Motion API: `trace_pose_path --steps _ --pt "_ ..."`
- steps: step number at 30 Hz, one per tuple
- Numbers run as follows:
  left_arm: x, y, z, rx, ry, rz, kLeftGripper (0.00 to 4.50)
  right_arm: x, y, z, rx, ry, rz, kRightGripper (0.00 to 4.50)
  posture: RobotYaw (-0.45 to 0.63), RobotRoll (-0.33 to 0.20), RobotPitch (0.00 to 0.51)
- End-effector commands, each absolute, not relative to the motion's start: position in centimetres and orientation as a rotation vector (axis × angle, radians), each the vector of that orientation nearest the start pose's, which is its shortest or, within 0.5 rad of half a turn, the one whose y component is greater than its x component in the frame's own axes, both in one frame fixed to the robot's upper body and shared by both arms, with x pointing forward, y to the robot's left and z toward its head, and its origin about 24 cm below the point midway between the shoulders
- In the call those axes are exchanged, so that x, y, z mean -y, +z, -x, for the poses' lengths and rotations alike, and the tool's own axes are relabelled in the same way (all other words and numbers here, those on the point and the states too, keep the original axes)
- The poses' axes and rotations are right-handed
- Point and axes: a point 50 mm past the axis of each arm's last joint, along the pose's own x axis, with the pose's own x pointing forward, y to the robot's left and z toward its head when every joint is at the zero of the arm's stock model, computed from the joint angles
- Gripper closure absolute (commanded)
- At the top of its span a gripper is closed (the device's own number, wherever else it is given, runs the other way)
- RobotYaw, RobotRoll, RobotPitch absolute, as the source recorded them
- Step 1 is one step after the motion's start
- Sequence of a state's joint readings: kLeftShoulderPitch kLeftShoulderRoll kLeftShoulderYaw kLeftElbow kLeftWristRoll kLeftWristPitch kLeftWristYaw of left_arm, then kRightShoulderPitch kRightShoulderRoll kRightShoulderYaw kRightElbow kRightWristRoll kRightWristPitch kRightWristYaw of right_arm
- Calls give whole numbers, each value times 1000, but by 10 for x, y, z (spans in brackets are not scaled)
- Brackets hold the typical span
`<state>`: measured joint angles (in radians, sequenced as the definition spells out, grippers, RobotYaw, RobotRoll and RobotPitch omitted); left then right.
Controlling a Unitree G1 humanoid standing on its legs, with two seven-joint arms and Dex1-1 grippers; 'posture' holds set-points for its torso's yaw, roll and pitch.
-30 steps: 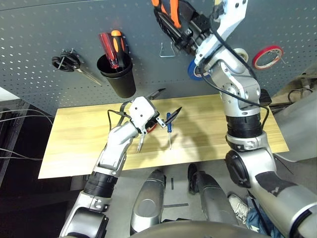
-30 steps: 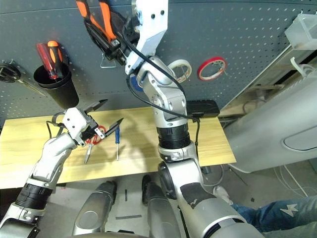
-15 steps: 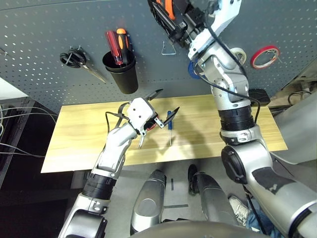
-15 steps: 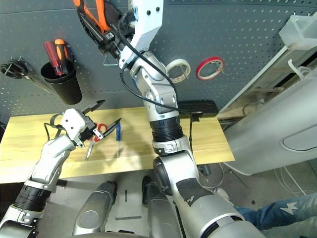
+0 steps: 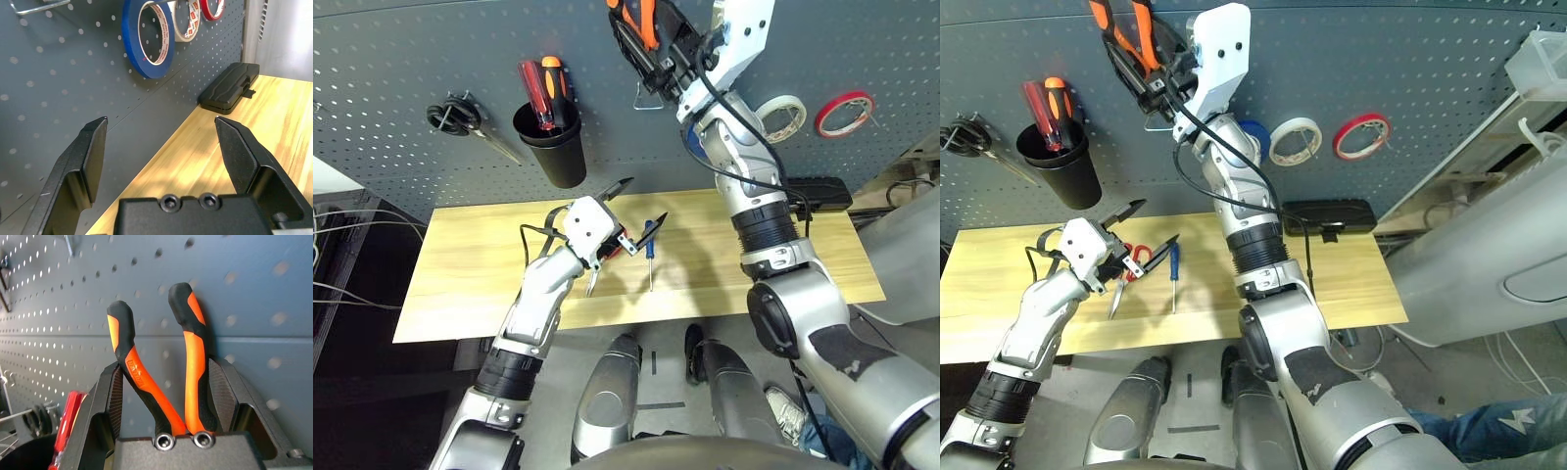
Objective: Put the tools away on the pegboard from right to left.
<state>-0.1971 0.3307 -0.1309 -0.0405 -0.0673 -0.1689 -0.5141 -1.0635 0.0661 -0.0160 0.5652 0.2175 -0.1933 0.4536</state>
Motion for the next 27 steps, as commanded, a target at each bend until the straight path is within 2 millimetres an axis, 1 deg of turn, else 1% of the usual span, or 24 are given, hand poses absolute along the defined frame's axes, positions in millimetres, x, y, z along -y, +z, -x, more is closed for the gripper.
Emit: trace_pose_path --steps 1,8,9,10,11,15,17,20,23,24,27 --pt "-136 103 -268 275 -702 -361 0 18 261 -359 676 787 -72 1586 307 0 246" --pt "-131 99 -267 259 -736 -358 0 25 248 -360 640 764 -71 1586 284 0 245" --pt "-130 99 -268 258 -740 -360 0 27 246 -360 633 758 -68 846 274 0 246" --pt "-130 100 -269 258 -742 -360 0 31 244 -359 627 748 -64 514 271 0 246" --pt "-130 100 -271 259 -744 -359 0 34 242 -358 621 740 -61 20 264 0 245" --pt "-128 101 -274 256 -769 -362 0 55 236 -348 601 701 -44 20 249 0 247" --pt "-128 101 -275 252 -772 -362 0 63 235 -339 583 701 -34 20 239 0 247" --pt "-129 99 -275 238 -786 -364 0 74 228 -319 495 767 -4 20 231 0 246" --pt "-129 95 -275 214 -806 -366 0 90 206 -299 299 858 48 20 211 0 242" --pt "-129 93 -275 206 -814 -366 0 96 199 -296 243 857 59 20 204 0 242" --pt "-127 91 -276 197 -828 -367 0 109 186 -294 158 819 74 20 198 0 241"
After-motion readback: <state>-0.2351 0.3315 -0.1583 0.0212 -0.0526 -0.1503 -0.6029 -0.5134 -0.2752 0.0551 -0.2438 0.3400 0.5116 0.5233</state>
